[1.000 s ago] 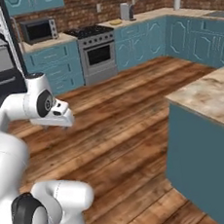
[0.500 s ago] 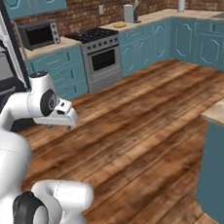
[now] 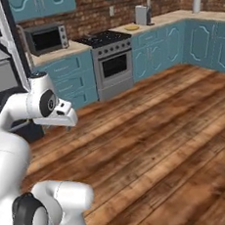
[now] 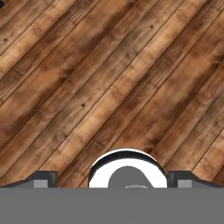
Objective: Place the cold items (carrot and sweet potato) from the fridge in one tupperware on the dining counter. Place the warm items (kebab skewer and hot dog) in the stove area in another tupperware.
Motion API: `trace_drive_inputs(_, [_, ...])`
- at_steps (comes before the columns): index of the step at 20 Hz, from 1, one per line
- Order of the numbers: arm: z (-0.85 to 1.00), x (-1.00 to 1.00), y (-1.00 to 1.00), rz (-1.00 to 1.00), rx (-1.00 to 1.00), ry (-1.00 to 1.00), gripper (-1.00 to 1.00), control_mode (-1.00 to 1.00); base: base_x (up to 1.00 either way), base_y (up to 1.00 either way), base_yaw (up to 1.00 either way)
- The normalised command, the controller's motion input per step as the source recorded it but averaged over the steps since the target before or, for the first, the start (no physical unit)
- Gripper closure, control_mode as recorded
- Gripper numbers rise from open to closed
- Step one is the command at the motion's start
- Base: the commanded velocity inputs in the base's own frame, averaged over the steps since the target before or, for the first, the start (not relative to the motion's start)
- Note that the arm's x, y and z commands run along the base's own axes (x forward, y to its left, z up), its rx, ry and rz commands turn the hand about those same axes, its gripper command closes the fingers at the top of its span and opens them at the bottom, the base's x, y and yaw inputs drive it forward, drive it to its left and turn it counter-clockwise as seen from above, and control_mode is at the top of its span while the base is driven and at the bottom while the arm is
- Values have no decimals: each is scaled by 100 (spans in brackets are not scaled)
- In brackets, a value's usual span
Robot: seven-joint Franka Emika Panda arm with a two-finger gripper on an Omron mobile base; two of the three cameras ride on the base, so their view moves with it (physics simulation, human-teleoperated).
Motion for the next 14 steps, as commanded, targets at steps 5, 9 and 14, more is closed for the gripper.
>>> trace_drive_inputs(5, [0,0,0,0,0,0,-100,100,100,-24,-7])
trace_drive_inputs(9, [0,0,0,0,0,0,-100,100,100,6,-17])
trace_drive_inputs(14, [0,0,0,0,0,0,-100,100,100,91,-21])
